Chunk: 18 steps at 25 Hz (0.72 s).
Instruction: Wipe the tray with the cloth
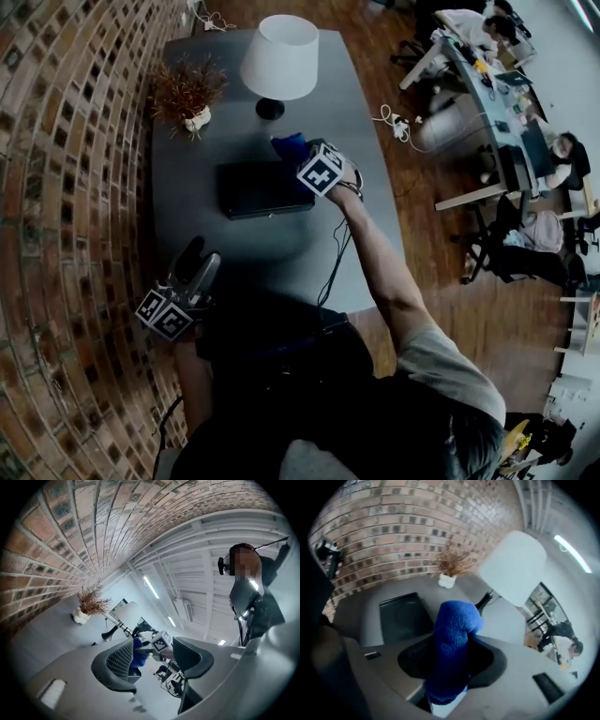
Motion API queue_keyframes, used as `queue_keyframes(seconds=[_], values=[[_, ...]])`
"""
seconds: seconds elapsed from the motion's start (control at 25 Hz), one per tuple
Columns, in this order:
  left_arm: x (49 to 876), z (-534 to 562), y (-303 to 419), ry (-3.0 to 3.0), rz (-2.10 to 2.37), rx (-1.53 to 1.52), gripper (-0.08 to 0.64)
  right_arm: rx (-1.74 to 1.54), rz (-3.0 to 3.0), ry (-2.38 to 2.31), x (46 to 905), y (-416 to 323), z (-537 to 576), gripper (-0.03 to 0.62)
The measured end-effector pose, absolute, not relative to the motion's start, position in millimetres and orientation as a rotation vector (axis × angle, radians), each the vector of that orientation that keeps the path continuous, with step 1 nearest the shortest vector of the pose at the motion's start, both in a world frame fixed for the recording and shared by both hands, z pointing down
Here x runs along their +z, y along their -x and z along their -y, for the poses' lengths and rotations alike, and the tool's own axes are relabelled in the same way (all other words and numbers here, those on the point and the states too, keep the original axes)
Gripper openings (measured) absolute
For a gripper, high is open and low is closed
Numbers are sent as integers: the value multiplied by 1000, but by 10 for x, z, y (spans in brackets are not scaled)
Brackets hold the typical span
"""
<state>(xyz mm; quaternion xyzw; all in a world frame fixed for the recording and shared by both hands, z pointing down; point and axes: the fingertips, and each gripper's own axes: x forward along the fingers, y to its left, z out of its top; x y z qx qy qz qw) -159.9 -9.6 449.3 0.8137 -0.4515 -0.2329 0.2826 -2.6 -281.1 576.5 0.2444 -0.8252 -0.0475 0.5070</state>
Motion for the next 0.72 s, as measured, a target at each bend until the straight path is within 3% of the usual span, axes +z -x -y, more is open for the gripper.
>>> queue_keyframes(seconds=[0.2,0.48,0.72], values=[[4465,42,1674,-2171,1247,-626,255,-141,1865,-549,6272,-122,2980,183],[4614,-15,1798,-2124,1266,-610,255,-258,1811,-401,6343,-279,2131,181],[4652,93,1502,-2154,1164,-549,255,158,1953,-167,6521,-762,1112,181]])
